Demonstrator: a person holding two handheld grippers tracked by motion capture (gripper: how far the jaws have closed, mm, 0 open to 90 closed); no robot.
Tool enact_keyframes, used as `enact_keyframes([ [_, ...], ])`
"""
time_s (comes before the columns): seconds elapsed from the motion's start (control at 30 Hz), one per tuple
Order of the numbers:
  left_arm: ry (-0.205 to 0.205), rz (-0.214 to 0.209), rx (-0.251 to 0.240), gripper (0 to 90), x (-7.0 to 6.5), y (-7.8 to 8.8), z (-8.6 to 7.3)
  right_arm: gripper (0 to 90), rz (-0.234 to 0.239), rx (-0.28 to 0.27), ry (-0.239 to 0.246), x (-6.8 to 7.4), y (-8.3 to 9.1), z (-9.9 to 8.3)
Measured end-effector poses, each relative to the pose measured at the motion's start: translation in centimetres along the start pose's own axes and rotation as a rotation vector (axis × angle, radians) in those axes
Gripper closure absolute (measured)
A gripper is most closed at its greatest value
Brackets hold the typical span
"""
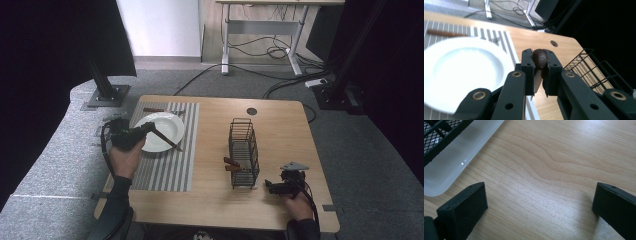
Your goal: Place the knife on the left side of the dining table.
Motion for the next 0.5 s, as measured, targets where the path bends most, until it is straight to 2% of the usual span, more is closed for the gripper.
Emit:
enact_keyframes([
  [0.3,0.063,0.009,0.036,80.1,3.0,-0.2,-2.6,0.0,0.000,-0.001,0.002,0.0,0.0,0.0],
  [0.5,0.086,0.011,0.036,80.1,4.3,0.1,-3.0,0.0,-0.001,-0.001,0.001,0.0,0.0,0.0],
])
Point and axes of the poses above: each handheld gripper's, and its own axes: y roughly backward along the jaws, z roughly out of its top, x roughly to its left, the point moved 6 cm from there along -y, roughly forward along the jaws, and after that the axes turned 12 degrees about y, right-handed, at the moved point
